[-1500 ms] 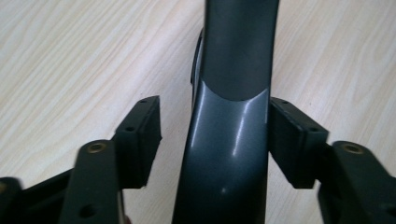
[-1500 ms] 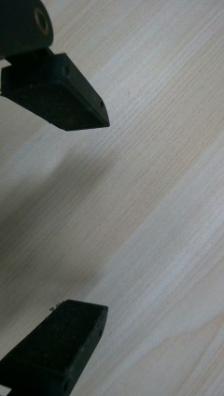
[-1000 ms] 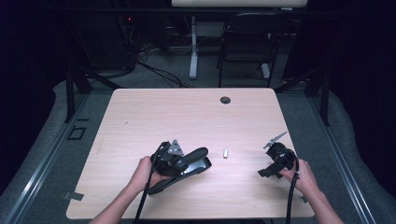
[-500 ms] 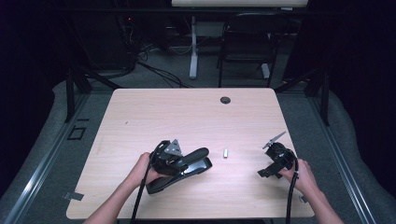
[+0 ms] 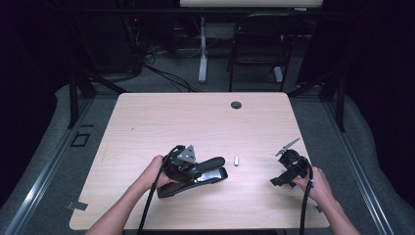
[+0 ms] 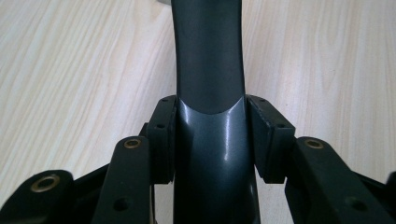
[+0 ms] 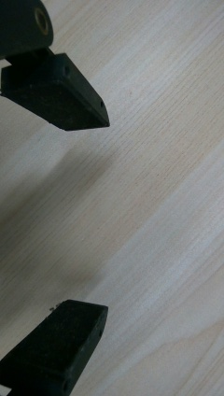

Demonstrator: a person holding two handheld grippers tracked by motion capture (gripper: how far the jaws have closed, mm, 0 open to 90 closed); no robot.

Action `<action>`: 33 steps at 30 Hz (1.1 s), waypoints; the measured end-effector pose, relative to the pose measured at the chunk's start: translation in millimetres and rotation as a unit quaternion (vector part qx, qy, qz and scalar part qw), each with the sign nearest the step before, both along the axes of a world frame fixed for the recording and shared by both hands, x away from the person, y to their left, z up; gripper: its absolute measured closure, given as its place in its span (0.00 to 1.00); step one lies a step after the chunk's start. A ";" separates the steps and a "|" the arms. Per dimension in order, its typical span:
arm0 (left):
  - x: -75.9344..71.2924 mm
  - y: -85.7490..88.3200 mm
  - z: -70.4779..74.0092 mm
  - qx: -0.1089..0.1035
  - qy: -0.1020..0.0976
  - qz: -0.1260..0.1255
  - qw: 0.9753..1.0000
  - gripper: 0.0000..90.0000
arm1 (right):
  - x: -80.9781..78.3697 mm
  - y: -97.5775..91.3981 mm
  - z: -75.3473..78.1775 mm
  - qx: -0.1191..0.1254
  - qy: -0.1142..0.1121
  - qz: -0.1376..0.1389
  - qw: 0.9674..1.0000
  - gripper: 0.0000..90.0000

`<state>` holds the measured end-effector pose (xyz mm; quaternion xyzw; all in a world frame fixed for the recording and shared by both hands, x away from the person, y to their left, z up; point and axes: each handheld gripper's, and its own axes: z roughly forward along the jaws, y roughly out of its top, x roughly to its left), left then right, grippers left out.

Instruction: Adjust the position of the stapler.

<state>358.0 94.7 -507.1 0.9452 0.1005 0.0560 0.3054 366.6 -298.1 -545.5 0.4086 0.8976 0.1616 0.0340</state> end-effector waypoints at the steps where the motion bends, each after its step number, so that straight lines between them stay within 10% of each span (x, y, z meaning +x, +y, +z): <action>1: 0.6 -1.4 -0.1 -0.001 0.000 -0.013 1.000 0.64 | -0.1 0.1 0.1 0.001 0.000 0.000 1.000 0.09; 33: -3.9 -16.2 -0.5 -0.009 0.015 -0.103 0.995 0.64 | -0.9 0.2 -1.3 0.001 0.003 0.001 1.000 0.09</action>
